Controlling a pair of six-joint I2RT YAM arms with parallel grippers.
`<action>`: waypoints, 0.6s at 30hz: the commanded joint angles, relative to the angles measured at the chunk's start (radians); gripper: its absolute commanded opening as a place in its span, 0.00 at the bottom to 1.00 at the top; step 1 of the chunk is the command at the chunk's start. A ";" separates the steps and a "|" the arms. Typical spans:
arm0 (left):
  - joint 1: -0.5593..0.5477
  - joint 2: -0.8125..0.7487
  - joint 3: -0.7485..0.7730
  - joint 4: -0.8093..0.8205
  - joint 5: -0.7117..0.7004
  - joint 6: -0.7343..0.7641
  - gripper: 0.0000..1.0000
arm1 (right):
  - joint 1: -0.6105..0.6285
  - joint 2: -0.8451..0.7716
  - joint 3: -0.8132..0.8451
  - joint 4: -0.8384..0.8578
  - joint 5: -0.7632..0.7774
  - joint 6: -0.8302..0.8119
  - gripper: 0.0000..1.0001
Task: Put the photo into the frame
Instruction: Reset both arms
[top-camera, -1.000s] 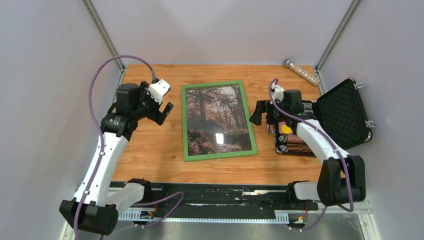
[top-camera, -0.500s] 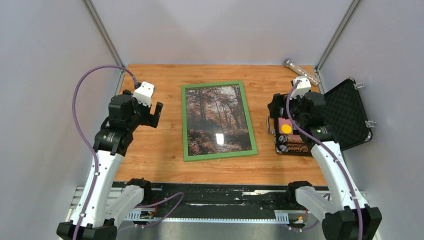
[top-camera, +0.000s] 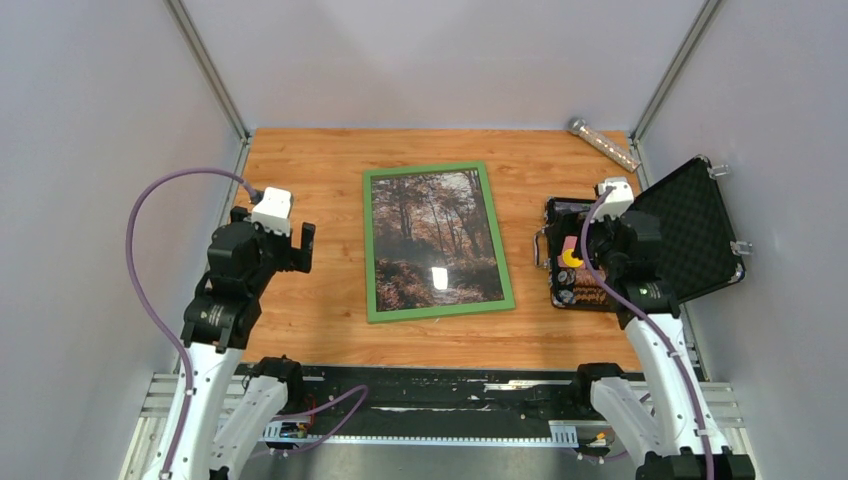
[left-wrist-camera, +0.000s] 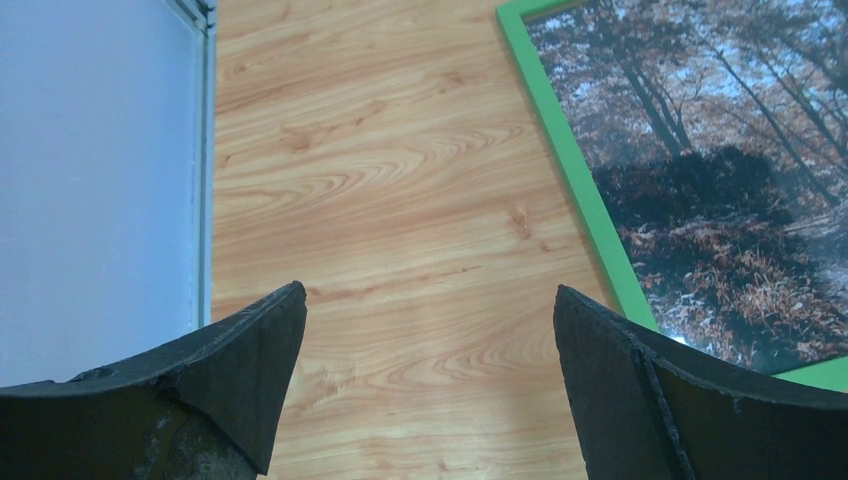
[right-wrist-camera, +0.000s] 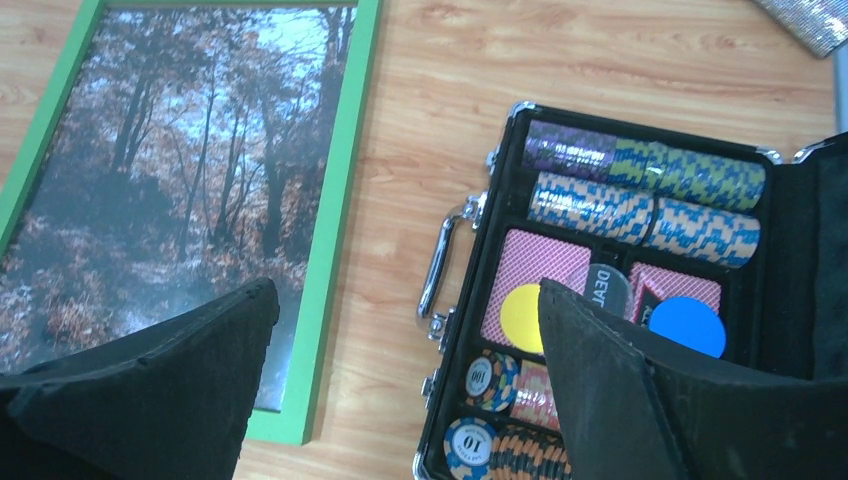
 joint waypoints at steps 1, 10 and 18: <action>0.007 -0.058 -0.025 0.101 -0.001 -0.043 1.00 | -0.006 -0.076 -0.030 0.061 -0.071 0.003 1.00; 0.009 -0.033 -0.038 0.108 0.019 -0.043 1.00 | -0.026 -0.140 -0.039 0.062 -0.108 0.050 1.00; 0.009 -0.042 -0.047 0.110 0.033 -0.038 1.00 | -0.026 -0.138 -0.042 0.064 -0.087 0.039 1.00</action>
